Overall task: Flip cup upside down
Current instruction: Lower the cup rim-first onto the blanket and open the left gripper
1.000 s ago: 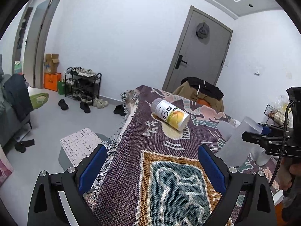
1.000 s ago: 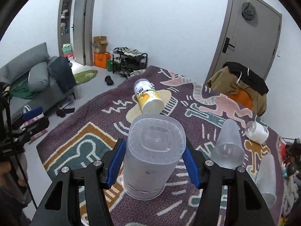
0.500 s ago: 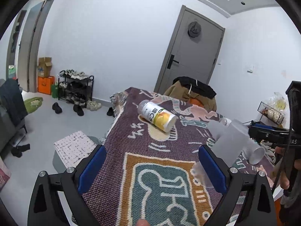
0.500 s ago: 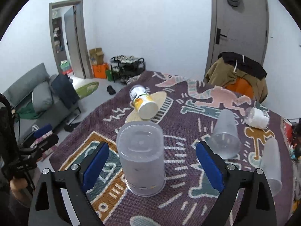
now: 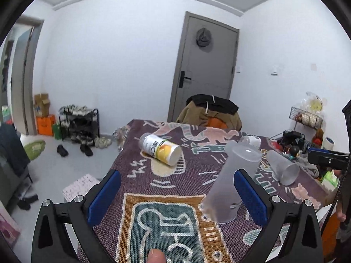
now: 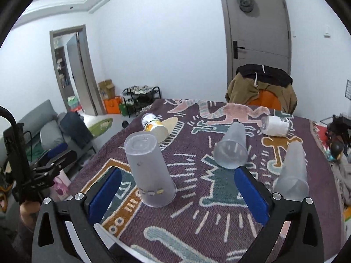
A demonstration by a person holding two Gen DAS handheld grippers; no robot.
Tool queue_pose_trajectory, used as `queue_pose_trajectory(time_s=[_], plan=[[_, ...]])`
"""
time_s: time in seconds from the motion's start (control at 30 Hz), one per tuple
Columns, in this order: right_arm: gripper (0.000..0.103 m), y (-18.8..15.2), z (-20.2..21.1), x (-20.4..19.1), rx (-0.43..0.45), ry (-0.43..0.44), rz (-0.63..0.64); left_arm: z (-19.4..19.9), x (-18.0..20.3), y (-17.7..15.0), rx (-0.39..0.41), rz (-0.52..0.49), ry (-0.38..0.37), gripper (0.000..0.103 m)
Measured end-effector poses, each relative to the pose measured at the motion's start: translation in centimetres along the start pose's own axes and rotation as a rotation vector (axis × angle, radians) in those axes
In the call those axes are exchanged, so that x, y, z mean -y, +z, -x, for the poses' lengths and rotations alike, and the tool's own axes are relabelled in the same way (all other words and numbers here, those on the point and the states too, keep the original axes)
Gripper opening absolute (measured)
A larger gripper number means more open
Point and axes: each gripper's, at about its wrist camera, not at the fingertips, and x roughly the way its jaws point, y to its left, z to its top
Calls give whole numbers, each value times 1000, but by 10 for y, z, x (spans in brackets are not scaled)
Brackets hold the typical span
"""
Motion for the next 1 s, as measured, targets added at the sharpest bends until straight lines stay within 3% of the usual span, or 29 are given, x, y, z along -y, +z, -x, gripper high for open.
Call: queue_pose_trajectory(time_s=[0.23,0.5,0.77,1.0], plan=[[103,-26,16,7,9,65,-37,9,23,-1,1,-83,-47,103],[103,-54,26,14,15,67,-43,17,38,-9,-4,-107,-93,103],[103,-70,34,19,21,22,-48,28,51,-22,-13,-120,-122,103],[103,-81,55,24,103,-87,-32,34,52,-32,-11,-88,-124,103]])
